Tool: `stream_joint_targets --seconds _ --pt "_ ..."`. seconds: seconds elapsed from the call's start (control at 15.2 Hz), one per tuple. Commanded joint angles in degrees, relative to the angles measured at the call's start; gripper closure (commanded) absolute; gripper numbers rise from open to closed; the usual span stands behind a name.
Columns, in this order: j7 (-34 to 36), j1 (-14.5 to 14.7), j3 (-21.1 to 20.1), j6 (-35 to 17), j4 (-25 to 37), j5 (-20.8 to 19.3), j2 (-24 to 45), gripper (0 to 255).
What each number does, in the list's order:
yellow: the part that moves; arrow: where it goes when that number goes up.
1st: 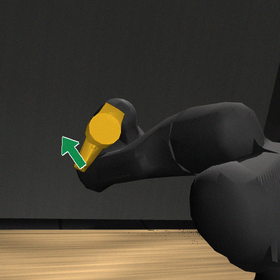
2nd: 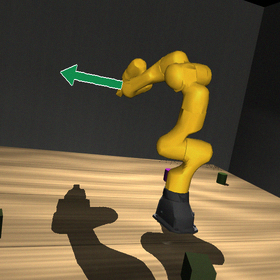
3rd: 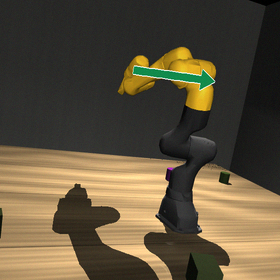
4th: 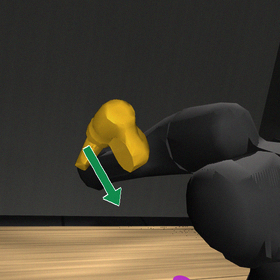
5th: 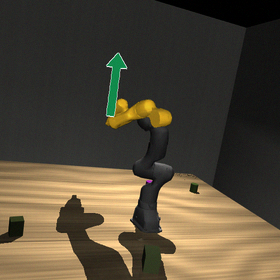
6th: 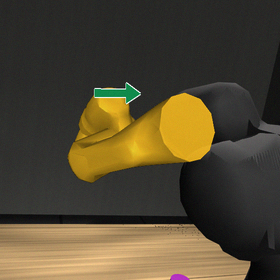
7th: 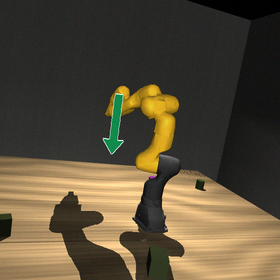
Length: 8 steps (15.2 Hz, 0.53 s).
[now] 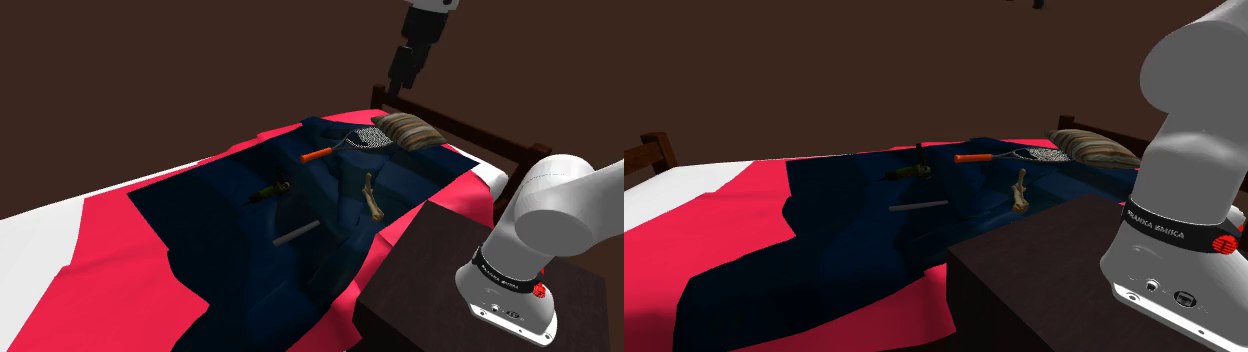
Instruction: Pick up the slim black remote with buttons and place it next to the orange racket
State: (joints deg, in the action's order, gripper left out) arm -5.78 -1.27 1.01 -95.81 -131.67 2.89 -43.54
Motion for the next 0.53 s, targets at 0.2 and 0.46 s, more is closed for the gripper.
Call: stream_joint_targets --seconds 0.2,0.46 --pt "-3.4 1.4 0.1 -5.6 -3.0 -0.4 2.9 0" --pt "-7.9 3.2 0.3 -13.2 -6.2 -0.8 7.7 0"
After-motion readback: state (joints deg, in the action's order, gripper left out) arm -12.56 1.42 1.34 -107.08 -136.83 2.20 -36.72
